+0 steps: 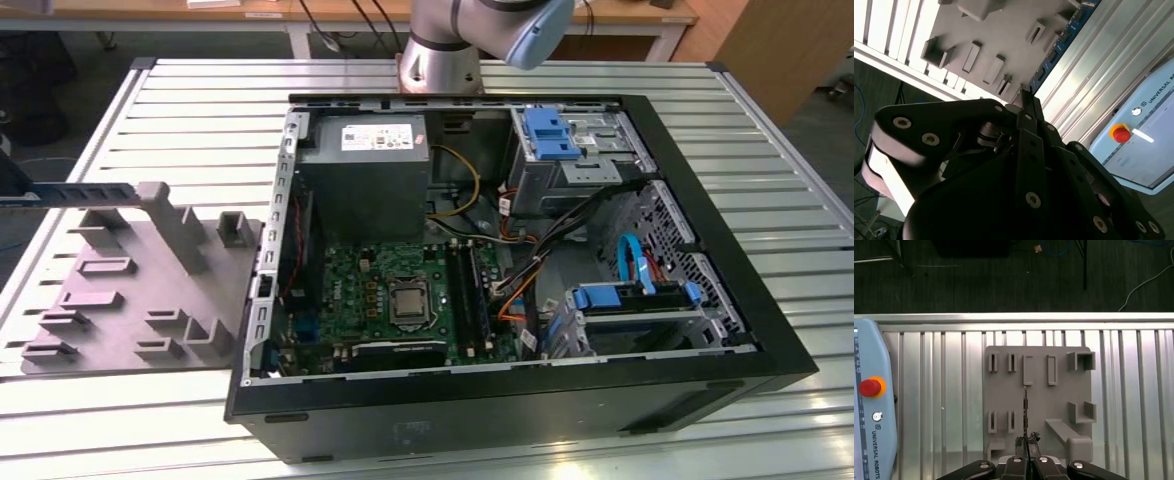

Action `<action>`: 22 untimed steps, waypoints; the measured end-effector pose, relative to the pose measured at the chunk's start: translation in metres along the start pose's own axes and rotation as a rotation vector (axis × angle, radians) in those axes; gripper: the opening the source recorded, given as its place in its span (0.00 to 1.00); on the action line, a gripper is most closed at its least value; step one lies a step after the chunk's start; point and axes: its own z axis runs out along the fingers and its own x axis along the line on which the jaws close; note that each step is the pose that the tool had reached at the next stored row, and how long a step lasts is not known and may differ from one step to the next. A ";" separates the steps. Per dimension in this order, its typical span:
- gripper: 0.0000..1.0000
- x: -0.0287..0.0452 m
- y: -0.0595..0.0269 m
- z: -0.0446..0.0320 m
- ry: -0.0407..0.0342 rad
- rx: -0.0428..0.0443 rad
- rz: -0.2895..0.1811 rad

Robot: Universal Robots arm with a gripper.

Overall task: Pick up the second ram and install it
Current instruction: 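Pick up the second ram and move it above second insertion slot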

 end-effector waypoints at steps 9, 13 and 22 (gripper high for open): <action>0.12 -0.0015 -0.0392 -0.0017 0.0000 0.0000 0.000; 0.12 -0.0020 -0.0516 -0.0022 0.0000 0.0000 0.000; 0.12 -0.0021 -0.0519 -0.0037 0.0001 -0.0001 0.000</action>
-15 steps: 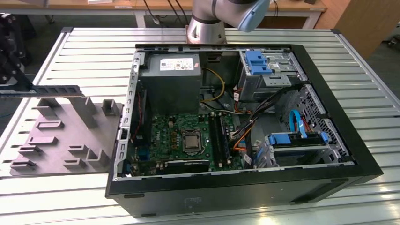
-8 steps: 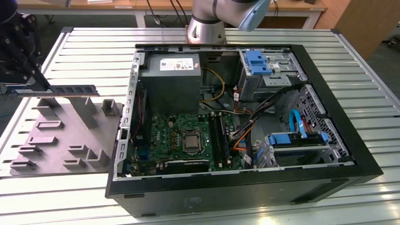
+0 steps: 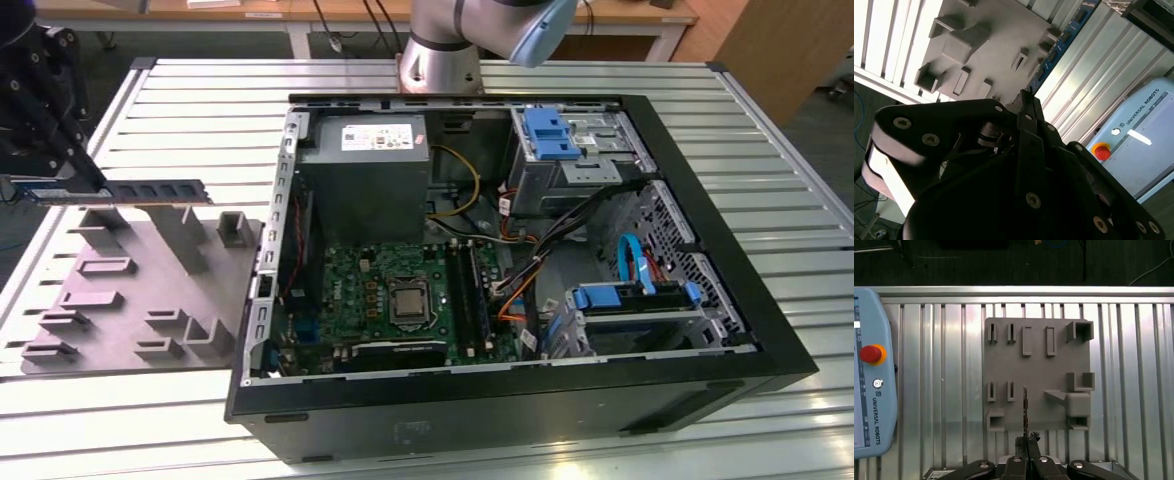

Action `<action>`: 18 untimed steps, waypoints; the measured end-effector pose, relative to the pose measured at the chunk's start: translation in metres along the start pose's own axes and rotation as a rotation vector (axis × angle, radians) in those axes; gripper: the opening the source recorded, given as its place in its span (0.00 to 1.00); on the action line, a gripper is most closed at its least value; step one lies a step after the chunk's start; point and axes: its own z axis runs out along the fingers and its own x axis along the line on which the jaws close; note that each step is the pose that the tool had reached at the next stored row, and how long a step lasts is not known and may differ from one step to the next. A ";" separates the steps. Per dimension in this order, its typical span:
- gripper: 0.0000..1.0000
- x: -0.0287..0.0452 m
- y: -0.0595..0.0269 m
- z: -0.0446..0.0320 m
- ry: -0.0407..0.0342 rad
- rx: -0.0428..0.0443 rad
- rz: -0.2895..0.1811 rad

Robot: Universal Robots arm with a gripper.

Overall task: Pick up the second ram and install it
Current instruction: 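Pick up the second ram and move it above second insertion slot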

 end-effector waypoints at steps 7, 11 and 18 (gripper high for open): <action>0.12 -0.0002 0.0002 -0.0037 -0.0001 0.0001 0.000; 0.12 -0.0003 -0.0007 -0.0042 0.0001 -0.0002 0.000; 0.12 -0.0008 -0.0149 -0.0047 0.0000 0.0000 0.000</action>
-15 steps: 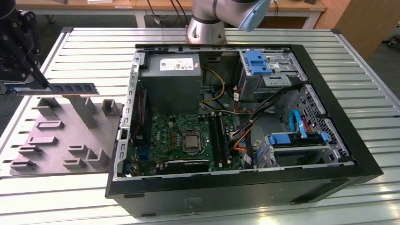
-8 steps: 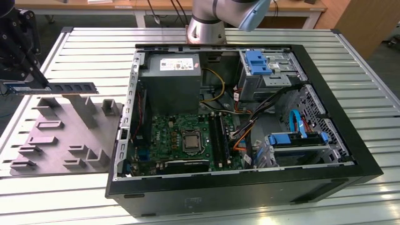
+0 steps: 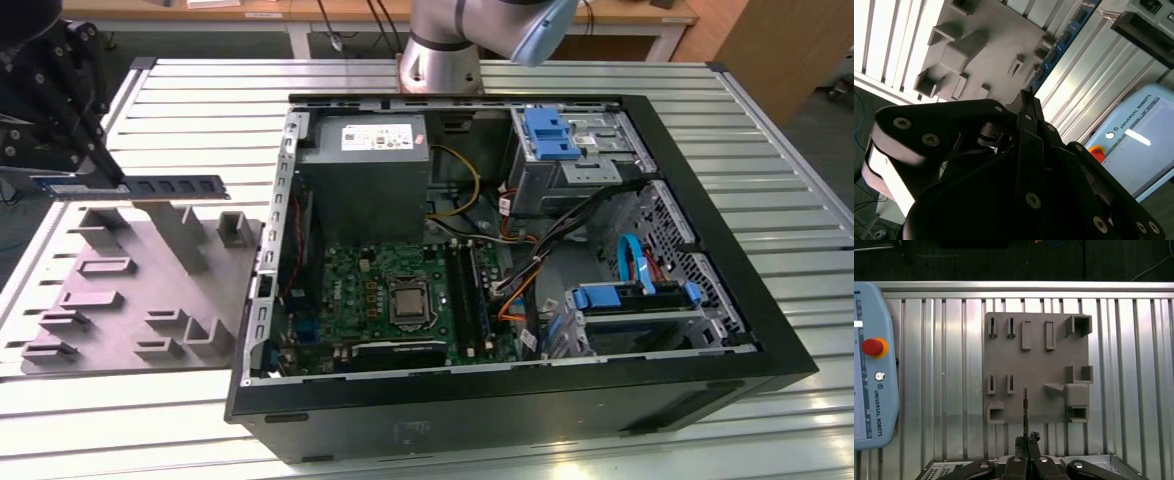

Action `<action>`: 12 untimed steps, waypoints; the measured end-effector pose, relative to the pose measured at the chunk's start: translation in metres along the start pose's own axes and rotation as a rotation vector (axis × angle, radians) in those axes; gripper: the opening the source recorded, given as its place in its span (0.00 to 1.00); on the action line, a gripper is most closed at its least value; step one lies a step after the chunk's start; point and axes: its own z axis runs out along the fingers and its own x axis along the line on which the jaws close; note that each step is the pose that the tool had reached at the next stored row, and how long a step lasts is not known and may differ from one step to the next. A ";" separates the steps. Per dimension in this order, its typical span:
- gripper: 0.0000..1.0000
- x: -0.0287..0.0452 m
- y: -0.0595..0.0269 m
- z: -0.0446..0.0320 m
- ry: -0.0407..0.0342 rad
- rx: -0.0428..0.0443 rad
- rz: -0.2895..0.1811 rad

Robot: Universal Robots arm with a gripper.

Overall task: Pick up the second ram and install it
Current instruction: 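Pick up the second ram and move it above second insertion slot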

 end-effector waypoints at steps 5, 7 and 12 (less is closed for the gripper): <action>0.12 -0.0008 -0.0189 -0.0008 0.0000 0.0001 0.000; 0.12 -0.0010 -0.0268 -0.0012 -0.0001 0.0001 0.000; 0.12 -0.0019 -0.0487 -0.0022 0.0000 0.0000 0.000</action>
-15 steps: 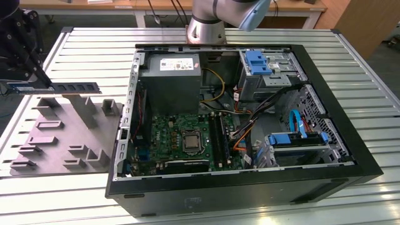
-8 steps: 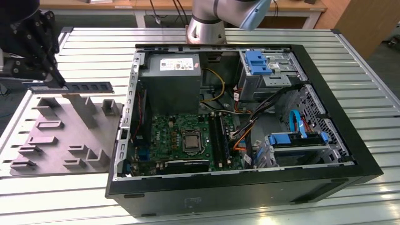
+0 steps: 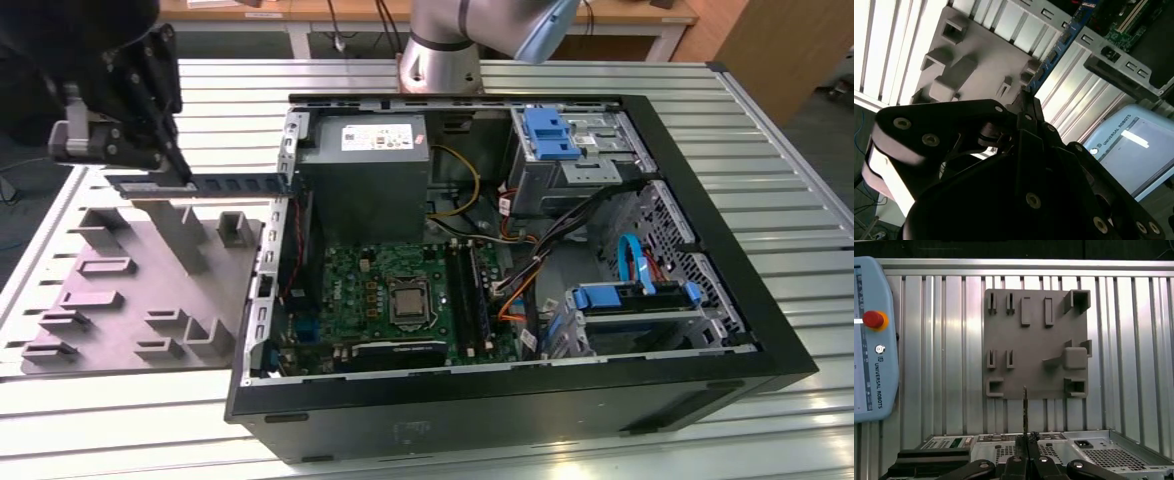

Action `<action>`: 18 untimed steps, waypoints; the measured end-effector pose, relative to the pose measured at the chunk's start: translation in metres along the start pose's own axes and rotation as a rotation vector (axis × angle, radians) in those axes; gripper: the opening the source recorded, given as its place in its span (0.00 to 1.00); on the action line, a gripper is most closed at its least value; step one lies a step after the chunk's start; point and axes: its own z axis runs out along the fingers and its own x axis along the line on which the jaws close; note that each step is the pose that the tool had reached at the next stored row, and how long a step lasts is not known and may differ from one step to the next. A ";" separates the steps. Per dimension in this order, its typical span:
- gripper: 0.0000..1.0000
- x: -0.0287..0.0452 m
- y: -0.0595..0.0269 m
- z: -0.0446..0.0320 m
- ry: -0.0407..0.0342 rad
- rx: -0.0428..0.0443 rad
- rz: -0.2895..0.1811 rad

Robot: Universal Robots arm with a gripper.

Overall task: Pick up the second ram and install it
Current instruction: 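Pick up the second ram and move it above second insertion slot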

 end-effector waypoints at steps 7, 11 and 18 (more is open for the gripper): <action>0.12 -0.0012 -0.0318 -0.0014 -0.0001 0.0000 0.000; 0.12 -0.0019 -0.0501 -0.0024 0.0000 -0.0002 0.000; 0.12 -0.0032 -0.0817 -0.0038 0.0000 -0.0003 0.000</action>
